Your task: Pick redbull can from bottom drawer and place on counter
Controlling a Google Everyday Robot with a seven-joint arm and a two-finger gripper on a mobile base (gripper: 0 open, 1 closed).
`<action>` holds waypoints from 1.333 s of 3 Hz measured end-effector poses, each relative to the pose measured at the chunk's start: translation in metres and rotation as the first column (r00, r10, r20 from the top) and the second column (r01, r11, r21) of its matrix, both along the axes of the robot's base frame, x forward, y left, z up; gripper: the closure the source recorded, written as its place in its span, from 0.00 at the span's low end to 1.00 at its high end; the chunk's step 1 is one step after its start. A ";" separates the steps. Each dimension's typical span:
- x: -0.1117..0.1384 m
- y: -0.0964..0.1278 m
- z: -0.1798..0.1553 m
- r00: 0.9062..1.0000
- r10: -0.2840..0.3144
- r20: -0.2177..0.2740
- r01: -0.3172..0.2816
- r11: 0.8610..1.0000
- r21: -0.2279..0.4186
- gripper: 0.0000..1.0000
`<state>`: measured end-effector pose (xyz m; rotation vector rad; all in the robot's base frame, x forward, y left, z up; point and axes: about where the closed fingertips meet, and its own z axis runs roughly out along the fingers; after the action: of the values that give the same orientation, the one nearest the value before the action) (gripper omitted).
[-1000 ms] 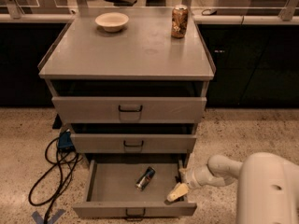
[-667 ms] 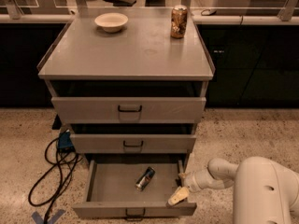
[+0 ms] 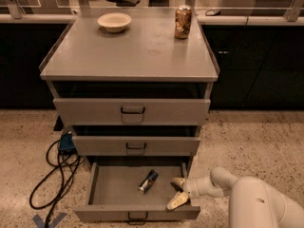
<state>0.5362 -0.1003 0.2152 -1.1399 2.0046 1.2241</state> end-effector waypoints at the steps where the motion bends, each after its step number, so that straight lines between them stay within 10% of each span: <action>1: 0.027 0.002 0.034 0.987 -0.069 0.142 0.048 0.987 0.151 0.00; 2: 0.032 0.011 0.045 0.981 -0.086 0.172 0.053 0.980 0.190 0.00; 4: 0.022 0.038 0.035 0.946 -0.130 0.296 0.124 0.992 0.039 0.00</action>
Offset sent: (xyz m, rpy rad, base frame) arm 0.0241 0.0020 0.0300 0.1374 -0.1322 -0.0497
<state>0.5585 -0.0626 0.2504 -1.0948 1.8031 0.9430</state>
